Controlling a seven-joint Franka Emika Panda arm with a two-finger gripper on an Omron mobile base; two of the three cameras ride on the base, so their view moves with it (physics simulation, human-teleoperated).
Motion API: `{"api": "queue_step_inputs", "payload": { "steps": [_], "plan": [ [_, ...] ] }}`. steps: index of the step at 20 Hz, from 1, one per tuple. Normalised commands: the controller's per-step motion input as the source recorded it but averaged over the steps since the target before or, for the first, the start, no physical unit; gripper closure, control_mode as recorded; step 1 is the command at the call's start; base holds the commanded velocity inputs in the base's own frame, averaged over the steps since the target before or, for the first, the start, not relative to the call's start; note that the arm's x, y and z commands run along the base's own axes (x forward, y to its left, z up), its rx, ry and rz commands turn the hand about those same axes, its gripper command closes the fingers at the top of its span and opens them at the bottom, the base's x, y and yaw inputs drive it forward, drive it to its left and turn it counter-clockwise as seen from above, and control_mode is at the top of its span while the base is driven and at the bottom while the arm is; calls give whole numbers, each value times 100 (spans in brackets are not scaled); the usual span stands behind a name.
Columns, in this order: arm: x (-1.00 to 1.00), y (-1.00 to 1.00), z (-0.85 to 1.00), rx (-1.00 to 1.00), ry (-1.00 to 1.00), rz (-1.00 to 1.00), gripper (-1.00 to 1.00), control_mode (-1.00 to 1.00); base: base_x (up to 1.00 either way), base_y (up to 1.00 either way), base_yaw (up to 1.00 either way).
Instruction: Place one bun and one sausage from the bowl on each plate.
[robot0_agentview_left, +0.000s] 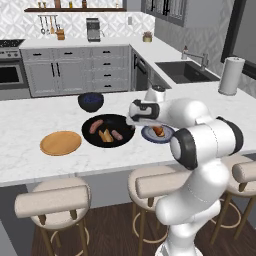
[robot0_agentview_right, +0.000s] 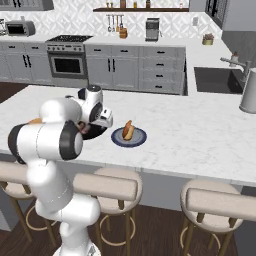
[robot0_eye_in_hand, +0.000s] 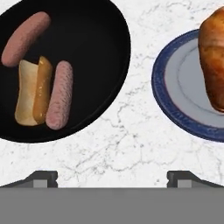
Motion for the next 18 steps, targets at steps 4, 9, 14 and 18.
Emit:
{"api": "queue_step_inputs", "payload": {
  "steps": [4, 9, 14, 18],
  "plan": [
    [0, 36, 0, -3, 20, 1, -100, -100, 0, 0, 0],
    [0, 13, -8, -1, 7, 1, -100, -100, 0, 0, 0],
    [0, 13, -23, -1, 0, 0, -100, -100, 0, 0, 0],
    [0, 10, -21, 0, 0, 0, -100, -100, 0, 0, 0]
  ]
}}
